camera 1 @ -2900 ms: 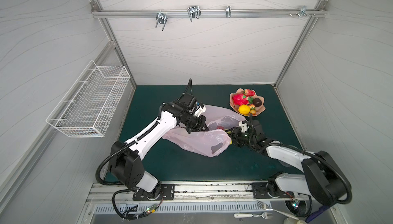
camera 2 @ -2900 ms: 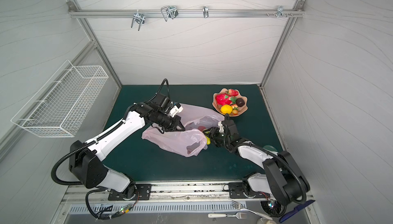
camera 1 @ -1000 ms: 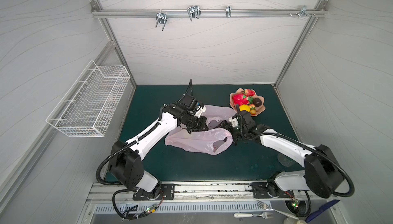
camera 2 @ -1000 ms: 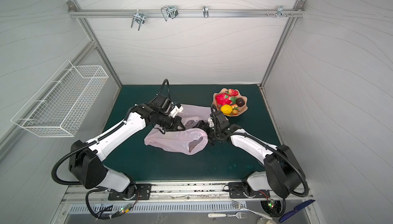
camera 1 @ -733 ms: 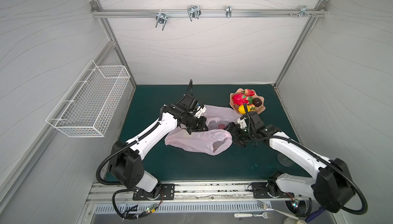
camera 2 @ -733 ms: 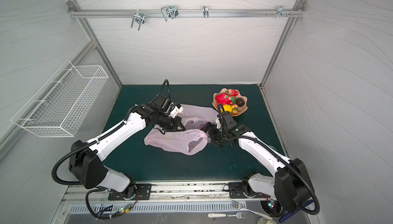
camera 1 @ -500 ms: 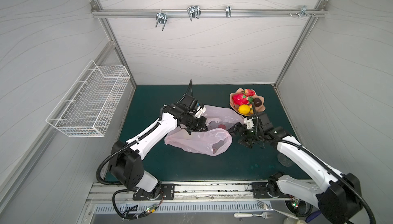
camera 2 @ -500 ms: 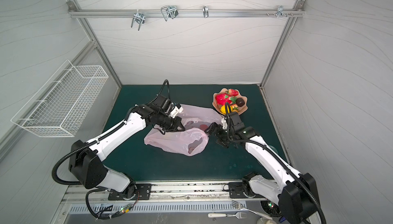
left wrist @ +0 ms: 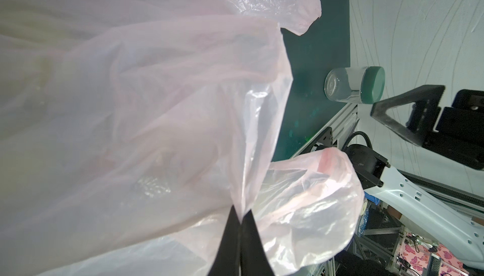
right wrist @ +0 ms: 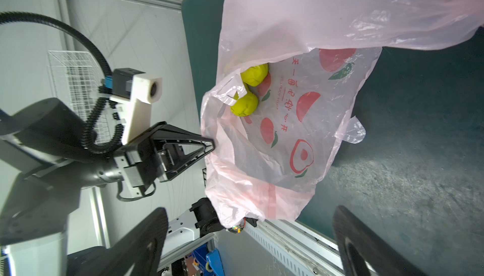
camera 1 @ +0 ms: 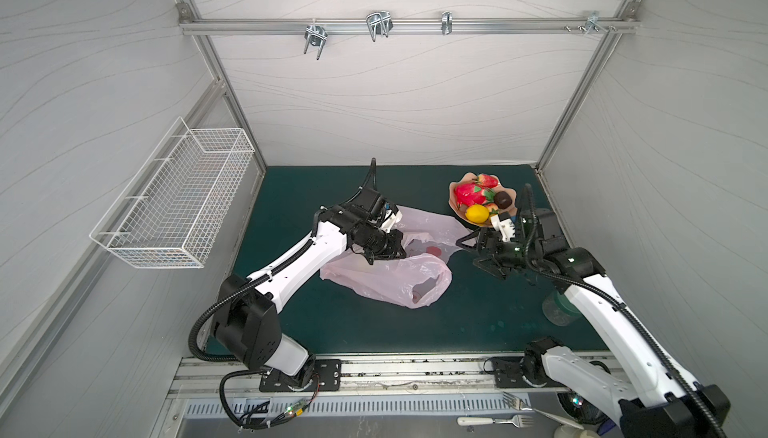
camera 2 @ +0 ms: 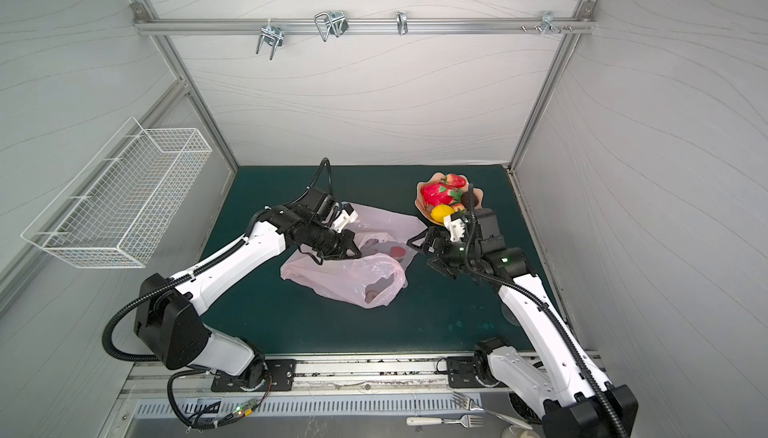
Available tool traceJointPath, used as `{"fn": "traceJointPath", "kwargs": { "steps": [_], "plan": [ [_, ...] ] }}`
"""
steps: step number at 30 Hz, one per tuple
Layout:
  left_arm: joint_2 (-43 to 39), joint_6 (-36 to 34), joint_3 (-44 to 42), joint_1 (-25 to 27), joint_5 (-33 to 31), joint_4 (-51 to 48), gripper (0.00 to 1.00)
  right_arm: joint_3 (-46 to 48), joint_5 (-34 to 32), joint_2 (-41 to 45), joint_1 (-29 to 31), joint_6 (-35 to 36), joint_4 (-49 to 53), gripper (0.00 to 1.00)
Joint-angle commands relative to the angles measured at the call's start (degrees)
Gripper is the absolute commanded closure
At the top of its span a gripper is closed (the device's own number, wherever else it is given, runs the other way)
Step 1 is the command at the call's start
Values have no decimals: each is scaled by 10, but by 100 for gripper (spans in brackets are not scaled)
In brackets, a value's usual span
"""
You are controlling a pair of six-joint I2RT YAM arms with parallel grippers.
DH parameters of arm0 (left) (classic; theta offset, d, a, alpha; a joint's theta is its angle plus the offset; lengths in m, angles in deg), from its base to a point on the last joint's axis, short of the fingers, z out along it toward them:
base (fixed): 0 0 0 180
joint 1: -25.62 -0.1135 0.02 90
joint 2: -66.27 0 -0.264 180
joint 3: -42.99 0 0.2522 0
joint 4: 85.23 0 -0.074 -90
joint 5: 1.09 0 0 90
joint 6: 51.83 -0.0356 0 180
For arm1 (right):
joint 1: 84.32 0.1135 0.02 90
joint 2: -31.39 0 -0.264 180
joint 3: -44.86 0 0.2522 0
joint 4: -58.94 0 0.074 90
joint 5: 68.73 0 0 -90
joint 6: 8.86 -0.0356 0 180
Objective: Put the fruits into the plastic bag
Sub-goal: 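Withdraw the right gripper from the bag back over the fruit bowl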
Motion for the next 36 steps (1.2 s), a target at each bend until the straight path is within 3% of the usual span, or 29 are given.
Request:
{"fn": "traceJointPath", "kwargs": {
  "steps": [1,13,25,36],
  "plan": [
    [-16,-8,2,-2,-6,15,100,-39,13,3,-21,44,59,1],
    [-25,-5,-9,-3,-3,25,100,-197,-101,-82,-77,202,216,1],
    [-23,-7,-9,-2,-2,22,100,-195,-144,-155,-98,240,168,1],
    [-26,-11,-10,-2,0,16,100,-248,-248,-299,-100,301,122,1]
  ]
}}
